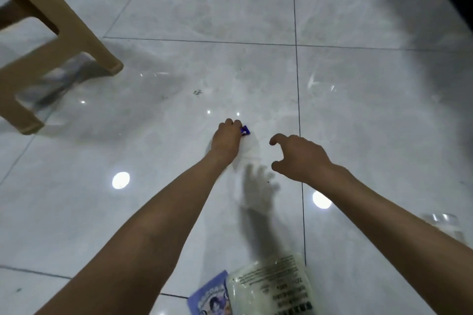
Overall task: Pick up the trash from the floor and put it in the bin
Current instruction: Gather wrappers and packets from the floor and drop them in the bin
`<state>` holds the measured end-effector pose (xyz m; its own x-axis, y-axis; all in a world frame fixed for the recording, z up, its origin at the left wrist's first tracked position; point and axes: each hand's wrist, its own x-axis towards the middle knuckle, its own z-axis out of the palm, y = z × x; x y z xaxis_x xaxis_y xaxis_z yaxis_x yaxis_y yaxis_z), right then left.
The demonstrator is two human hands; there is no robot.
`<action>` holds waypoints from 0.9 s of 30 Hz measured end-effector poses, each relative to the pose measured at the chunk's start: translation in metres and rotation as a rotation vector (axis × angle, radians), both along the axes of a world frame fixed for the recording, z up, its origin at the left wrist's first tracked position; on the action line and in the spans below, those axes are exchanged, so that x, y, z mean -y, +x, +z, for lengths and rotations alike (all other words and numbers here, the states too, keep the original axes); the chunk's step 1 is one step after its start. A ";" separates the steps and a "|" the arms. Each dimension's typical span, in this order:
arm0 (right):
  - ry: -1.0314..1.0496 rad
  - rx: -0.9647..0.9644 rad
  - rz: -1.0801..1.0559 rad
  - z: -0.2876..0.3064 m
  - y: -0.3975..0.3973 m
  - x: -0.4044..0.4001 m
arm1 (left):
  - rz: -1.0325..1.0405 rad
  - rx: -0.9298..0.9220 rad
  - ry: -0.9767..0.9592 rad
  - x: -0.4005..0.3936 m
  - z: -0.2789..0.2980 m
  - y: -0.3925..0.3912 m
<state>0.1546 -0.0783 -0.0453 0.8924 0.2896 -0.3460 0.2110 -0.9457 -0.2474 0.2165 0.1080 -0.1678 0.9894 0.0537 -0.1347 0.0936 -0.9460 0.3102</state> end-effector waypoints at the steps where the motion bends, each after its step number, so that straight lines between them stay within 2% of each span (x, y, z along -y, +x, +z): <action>1: -0.008 -0.016 0.025 -0.004 -0.005 0.000 | 0.007 -0.001 -0.028 -0.001 -0.002 -0.002; 6: -0.062 -0.060 0.142 -0.017 -0.028 -0.001 | 0.010 -0.042 -0.107 -0.007 0.002 -0.024; 14: -0.052 -0.115 0.176 -0.018 -0.060 -0.003 | 0.131 -0.001 -0.340 -0.015 0.023 -0.101; 20: -0.067 -0.202 0.257 -0.038 -0.101 -0.006 | -0.007 -0.034 -0.320 -0.013 0.025 -0.150; 23: -0.057 -0.232 0.261 -0.043 -0.110 -0.009 | 0.006 -0.016 -0.377 -0.013 0.031 -0.154; 27: -0.068 -0.286 0.292 -0.050 -0.130 -0.010 | -0.010 -0.024 -0.363 -0.012 0.037 -0.165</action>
<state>0.0247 -0.0680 -0.0956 0.6410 0.4845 -0.5953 0.4047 -0.8724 -0.2741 0.0518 0.1198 -0.1312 0.9859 -0.0117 -0.1667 0.0963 -0.7756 0.6238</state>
